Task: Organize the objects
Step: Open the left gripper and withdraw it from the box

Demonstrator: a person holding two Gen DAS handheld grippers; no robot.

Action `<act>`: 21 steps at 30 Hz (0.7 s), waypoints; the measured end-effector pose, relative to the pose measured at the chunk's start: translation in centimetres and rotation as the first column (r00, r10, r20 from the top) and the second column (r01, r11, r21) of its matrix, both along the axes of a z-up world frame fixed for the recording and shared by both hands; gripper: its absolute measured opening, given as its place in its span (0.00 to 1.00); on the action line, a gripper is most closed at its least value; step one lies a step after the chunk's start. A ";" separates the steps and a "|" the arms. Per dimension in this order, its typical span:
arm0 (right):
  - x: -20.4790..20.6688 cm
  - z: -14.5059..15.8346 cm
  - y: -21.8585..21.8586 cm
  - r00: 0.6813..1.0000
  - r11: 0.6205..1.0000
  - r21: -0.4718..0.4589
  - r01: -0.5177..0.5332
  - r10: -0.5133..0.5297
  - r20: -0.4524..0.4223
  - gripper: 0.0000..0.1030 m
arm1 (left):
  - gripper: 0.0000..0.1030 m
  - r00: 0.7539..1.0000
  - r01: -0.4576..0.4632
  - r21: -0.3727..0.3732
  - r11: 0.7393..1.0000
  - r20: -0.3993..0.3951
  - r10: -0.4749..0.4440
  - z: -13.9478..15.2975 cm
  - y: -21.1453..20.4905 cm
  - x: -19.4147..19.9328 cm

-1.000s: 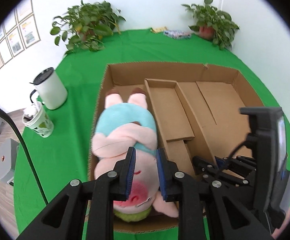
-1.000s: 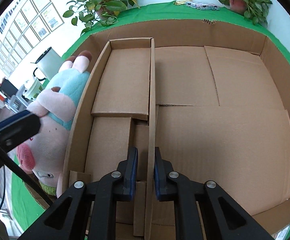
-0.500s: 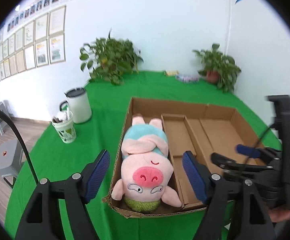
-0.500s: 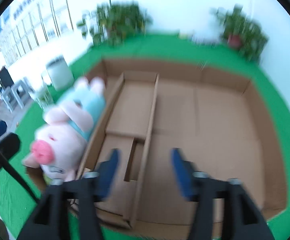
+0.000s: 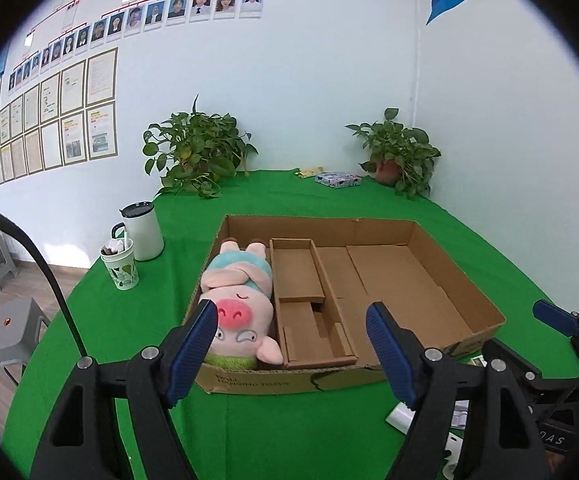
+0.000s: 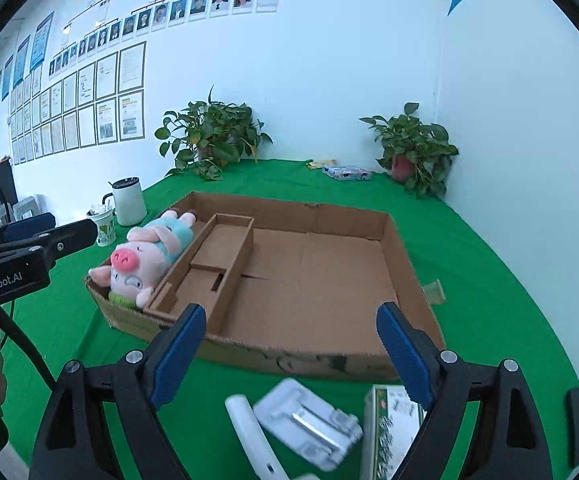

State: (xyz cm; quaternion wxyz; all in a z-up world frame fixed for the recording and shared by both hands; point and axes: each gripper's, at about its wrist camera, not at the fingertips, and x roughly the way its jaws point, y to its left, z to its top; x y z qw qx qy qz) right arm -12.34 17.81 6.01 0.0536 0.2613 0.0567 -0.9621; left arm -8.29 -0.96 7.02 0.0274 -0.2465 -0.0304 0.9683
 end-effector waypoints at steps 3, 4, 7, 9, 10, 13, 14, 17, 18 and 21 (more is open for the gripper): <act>2.3 -0.3 1.5 1.000 1.000 -0.008 -0.001 0.001 -0.012 0.86 | 0.75 1.000 0.018 -0.001 1.000 0.020 -0.018 -0.3 1.3 1.4; 3.0 -0.3 1.9 1.000 1.000 -0.017 -0.002 0.002 -0.015 0.86 | 0.75 0.999 0.025 0.002 1.000 0.026 -0.025 -0.4 1.7 1.8; 4.5 -0.7 2.8 1.000 0.999 -0.030 -0.013 0.013 -0.016 0.86 | 0.75 0.999 0.044 0.005 0.999 0.031 -0.044 -0.5 2.4 2.8; 5.1 -0.9 3.0 1.000 1.000 -0.025 -0.012 0.012 -0.022 0.86 | 0.75 0.998 0.052 -0.004 0.999 0.023 -0.052 -0.6 2.8 3.5; 5.3 -1.0 3.2 1.000 1.000 -0.028 -0.012 0.012 -0.025 0.86 | 0.75 0.998 0.054 -0.009 0.999 0.014 -0.054 -0.7 2.9 3.8; 5.6 -1.3 3.5 1.000 0.999 -0.042 -0.020 0.019 -0.024 0.86 | 0.74 0.999 0.040 -0.032 0.999 -0.007 -0.040 -1.0 3.0 4.5; 5.7 -1.5 3.5 1.000 0.999 -0.041 -0.023 0.022 -0.021 0.86 | 0.71 0.999 0.035 -0.037 0.999 -0.006 -0.035 -1.1 2.9 4.5; 5.6 -2.0 3.4 0.999 0.999 -0.035 -0.033 0.033 -0.011 0.86 | 0.41 0.999 0.028 -0.028 0.999 0.029 -0.027 -1.9 2.5 4.3; 5.5 -2.1 3.4 0.999 0.999 -0.036 -0.034 0.033 -0.008 0.86 | 0.25 0.999 0.024 -0.027 0.999 0.040 -0.022 -2.2 2.3 4.2; 5.5 -2.5 3.4 0.999 0.998 -0.045 -0.038 0.038 0.001 0.86 | 0.11 0.999 0.007 -0.031 0.999 0.050 -0.006 -3.0 1.9 4.1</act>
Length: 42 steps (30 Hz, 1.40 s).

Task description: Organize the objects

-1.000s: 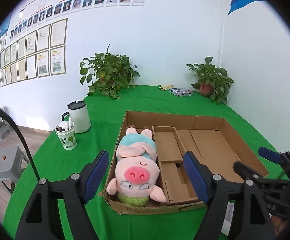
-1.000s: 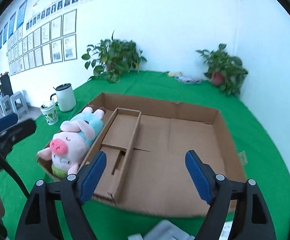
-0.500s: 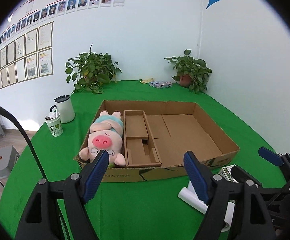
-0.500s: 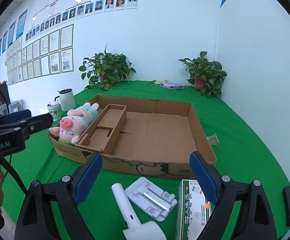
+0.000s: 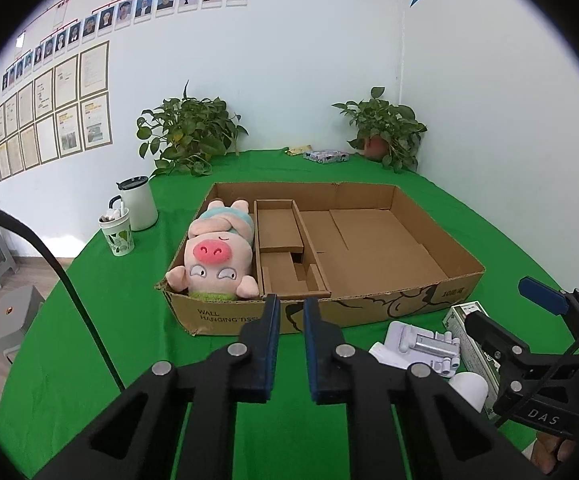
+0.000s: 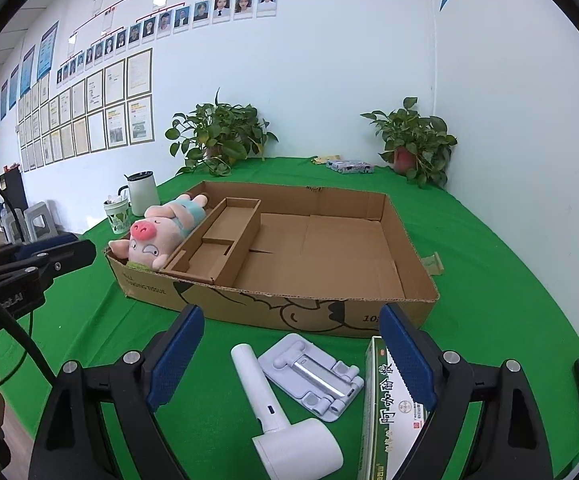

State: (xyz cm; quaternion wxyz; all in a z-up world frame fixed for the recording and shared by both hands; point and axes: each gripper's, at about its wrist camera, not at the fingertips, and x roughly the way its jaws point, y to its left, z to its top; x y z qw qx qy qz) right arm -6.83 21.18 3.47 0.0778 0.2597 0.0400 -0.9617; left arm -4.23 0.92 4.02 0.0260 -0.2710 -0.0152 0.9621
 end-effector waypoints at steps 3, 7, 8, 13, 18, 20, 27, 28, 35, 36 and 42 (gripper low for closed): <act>-0.2 -0.5 -0.3 1.000 1.000 0.010 0.000 0.000 0.017 0.86 | 0.19 0.999 -0.020 0.004 1.000 -0.030 0.020 -0.1 -0.5 0.3; -0.4 -1.1 -0.4 0.999 1.000 0.007 -0.004 0.004 0.033 0.86 | 0.80 0.998 -0.017 0.014 1.000 -0.064 0.018 0.1 -0.5 0.8; -0.4 -1.3 -0.4 0.999 1.000 0.006 -0.004 0.004 0.039 0.86 | 0.80 0.997 -0.011 0.021 1.000 -0.070 0.012 0.1 -0.5 0.9; -0.2 -2.5 -0.1 0.998 1.000 0.002 -0.007 0.006 0.060 0.86 | 0.80 1.000 0.014 0.037 0.999 -0.028 -0.013 -0.8 -0.3 0.4; 0.8 -4.2 1.7 0.991 0.997 -0.035 -0.072 0.076 0.112 0.86 | 0.80 0.997 0.062 0.082 0.995 0.041 -0.065 -2.5 -0.3 0.4; 1.7 -5.5 2.9 0.981 0.992 -0.066 -0.108 0.117 0.156 0.86 | 0.80 0.990 0.099 0.137 0.986 0.085 -0.111 -3.5 -0.8 0.7; 2.6 -9.0 4.2 0.954 0.988 -0.068 -0.142 0.155 0.257 0.80 | 0.80 0.973 0.101 0.217 0.971 0.181 -0.141 -6.5 -1.4 1.1; 2.3 -9.2 3.9 0.953 0.988 -0.061 -0.144 0.155 0.260 0.79 | 0.80 0.972 0.104 0.220 0.970 0.183 -0.146 -6.4 -1.4 1.2; -0.6 -11.3 1.8 0.933 0.994 0.017 -0.106 0.093 0.348 0.59 | 0.80 0.973 0.106 0.221 0.969 0.176 -0.146 -6.2 -1.9 1.7; -0.6 -11.3 1.6 0.933 0.994 0.022 -0.104 0.090 0.348 0.59 | 0.80 0.973 0.101 0.226 0.969 0.179 -0.143 -6.3 -2.1 1.7; 0.6 -11.0 -1.9 0.901 0.987 -0.046 -0.157 0.162 0.403 0.51 | 0.79 0.969 0.092 0.263 0.960 0.200 -0.148 -6.9 -2.8 1.5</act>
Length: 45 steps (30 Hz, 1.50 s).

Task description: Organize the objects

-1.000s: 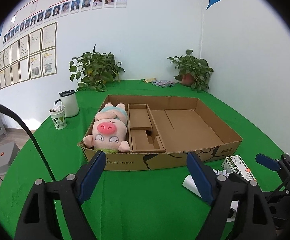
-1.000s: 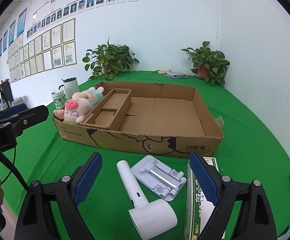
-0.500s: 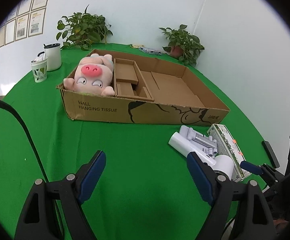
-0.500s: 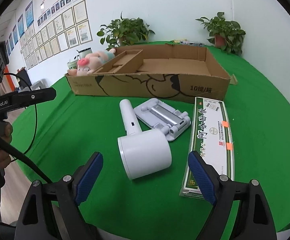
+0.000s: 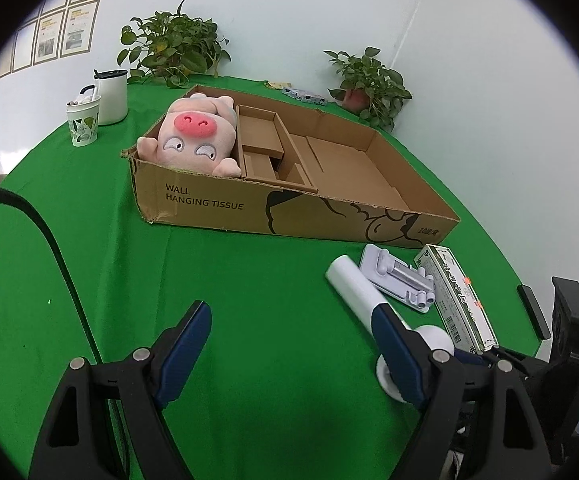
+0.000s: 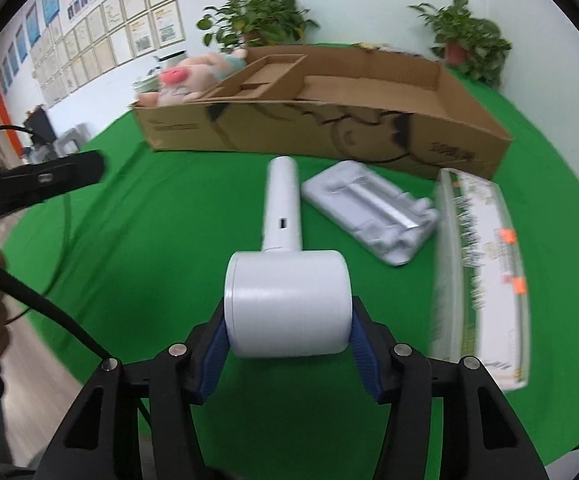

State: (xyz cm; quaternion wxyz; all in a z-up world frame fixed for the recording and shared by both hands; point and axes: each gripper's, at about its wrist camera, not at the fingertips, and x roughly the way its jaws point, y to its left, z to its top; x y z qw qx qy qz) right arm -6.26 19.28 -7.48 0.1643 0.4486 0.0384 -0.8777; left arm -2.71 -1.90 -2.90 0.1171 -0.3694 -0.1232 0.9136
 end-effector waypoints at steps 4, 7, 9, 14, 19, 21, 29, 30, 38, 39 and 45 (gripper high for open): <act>0.5 -0.1 -1.3 0.998 0.990 -0.136 -0.023 0.030 0.050 0.51 | 0.79 1.000 0.020 0.011 1.000 0.006 -0.020 -0.1 0.0 0.0; -0.3 -0.3 -0.7 0.995 0.973 -0.230 0.015 0.009 0.103 0.52 | 0.79 0.999 0.042 0.050 0.998 0.027 -0.044 -0.6 -0.2 -0.5; -0.7 -0.6 0.1 0.990 0.956 -0.291 0.046 -0.005 0.141 0.51 | 0.79 0.997 0.050 0.085 0.995 0.053 -0.055 -1.1 -0.4 -0.9; -2.2 -2.3 3.3 0.953 0.838 -0.519 0.168 -0.004 0.302 0.51 | 0.79 0.989 0.078 0.173 0.982 0.111 -0.098 -2.3 0.1 -2.6; -2.5 -2.1 5.2 0.954 0.818 -0.535 0.214 -0.057 0.295 0.56 | 0.79 0.977 0.110 0.185 0.977 0.158 -0.140 -3.0 2.4 -4.8; -2.5 -1.3 5.7 0.959 0.854 -0.469 0.223 -0.106 0.264 0.68 | 0.79 0.971 0.125 0.199 0.972 0.176 -0.161 -3.3 3.2 -5.5; -2.3 2.1 4.5 0.997 0.967 -0.243 0.078 -0.074 0.025 0.83 | 0.78 0.950 0.142 0.262 0.955 0.235 -0.206 -4.5 5.5 -7.3; -2.3 2.0 4.8 0.997 0.971 -0.228 0.078 -0.077 0.014 0.83 | 0.77 0.948 0.141 0.272 0.952 0.240 -0.209 -4.6 5.6 -7.4; -2.3 1.2 1.8 0.999 0.984 -0.173 -0.029 0.034 0.030 0.54 | 0.64 0.945 0.128 0.278 0.952 0.257 -0.202 -4.9 5.4 -7.5; -2.0 1.2 1.2 0.998 0.986 -0.161 -0.048 0.052 0.021 0.53 | 0.64 0.946 0.126 0.278 0.952 0.255 -0.200 -4.8 5.5 -7.6; 0.1 1.6 -2.1 0.989 0.992 -0.003 -0.127 0.126 -0.071 0.61 | 0.63 0.942 0.128 0.261 0.957 0.271 -0.200 -5.2 5.6 -8.2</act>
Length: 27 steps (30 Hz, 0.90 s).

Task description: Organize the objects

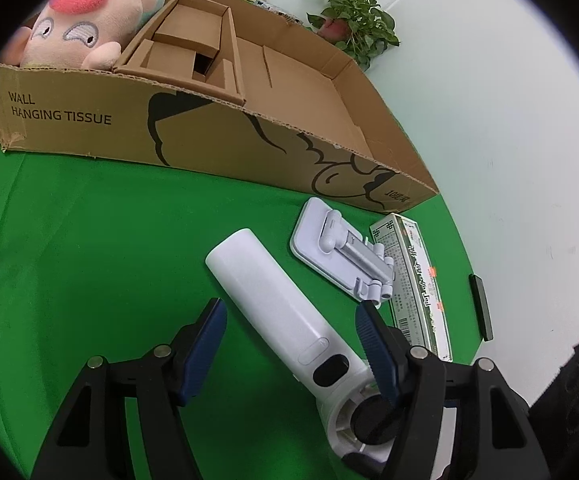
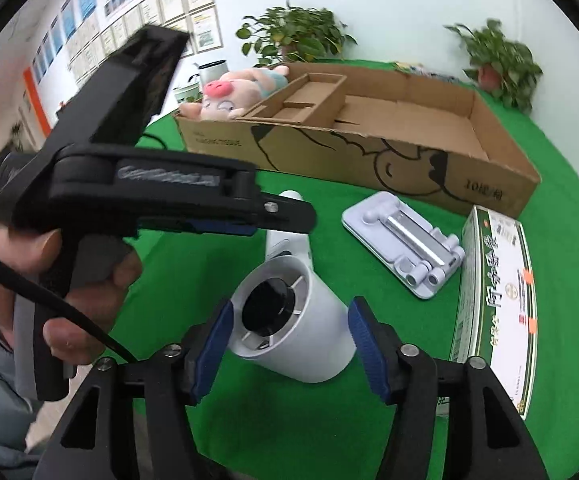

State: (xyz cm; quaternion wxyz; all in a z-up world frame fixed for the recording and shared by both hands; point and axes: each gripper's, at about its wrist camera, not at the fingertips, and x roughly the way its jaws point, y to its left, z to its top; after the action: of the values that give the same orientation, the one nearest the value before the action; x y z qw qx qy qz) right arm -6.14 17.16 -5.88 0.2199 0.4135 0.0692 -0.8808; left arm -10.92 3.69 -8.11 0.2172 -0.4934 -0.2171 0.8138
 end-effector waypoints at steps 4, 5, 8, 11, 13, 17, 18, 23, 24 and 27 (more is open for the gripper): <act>0.3 -0.2 -0.9 0.999 0.999 0.048 -0.011 0.013 -0.043 0.62 | 0.57 1.000 0.020 0.006 1.000 0.018 -0.020 -0.5 0.6 -0.3; 0.1 -0.2 -0.8 0.999 0.999 0.036 -0.003 0.004 -0.040 0.62 | 0.57 1.000 0.023 0.008 1.000 0.018 -0.023 -0.5 0.5 -0.2; -0.9 -0.3 0.9 0.999 0.996 -0.078 0.045 -0.043 0.027 0.61 | 0.57 1.000 0.019 0.012 1.000 0.009 -0.019 0.0 0.1 0.1; -2.6 -1.1 4.1 0.979 0.952 -0.266 0.149 -0.105 0.175 0.61 | 0.57 1.000 -0.004 0.014 1.000 -0.015 0.004 0.8 -0.7 0.5; -3.8 -2.5 6.8 0.944 0.875 -0.415 0.250 -0.124 0.306 0.61 | 0.57 1.000 -0.017 0.013 1.000 -0.023 0.017 1.2 -1.3 0.7; -5.0 -5.0 10.8 0.870 0.707 -0.583 0.401 -0.096 0.483 0.51 | 0.57 0.999 -0.024 0.014 1.000 -0.022 0.024 1.4 -1.7 0.3; -5.0 -4.9 11.1 0.871 0.705 -0.583 0.404 -0.101 0.482 0.51 | 0.57 1.000 -0.020 0.009 1.000 -0.017 0.021 1.2 -1.5 0.1; -3.3 -1.2 10.1 0.934 0.855 -0.411 0.316 -0.203 0.294 0.77 | 0.57 1.000 0.018 0.004 1.000 0.017 -0.018 -0.2 -0.1 -0.4; -3.0 -0.3 9.5 0.952 0.890 -0.366 0.272 -0.194 0.238 0.83 | 0.57 0.999 0.025 0.006 1.000 0.023 -0.026 -0.4 0.2 -0.5; -1.0 1.7 6.5 0.988 0.966 -0.215 0.146 -0.133 0.076 0.86 | 0.57 0.998 0.043 0.014 0.999 0.039 -0.043 -1.1 1.1 -1.0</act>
State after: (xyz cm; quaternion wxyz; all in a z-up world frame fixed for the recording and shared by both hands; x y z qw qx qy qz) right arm -7.14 23.63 -4.18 0.2038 0.4171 -0.0646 -0.8834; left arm -11.94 4.79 -9.18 0.2336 -0.5125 -0.2161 0.7976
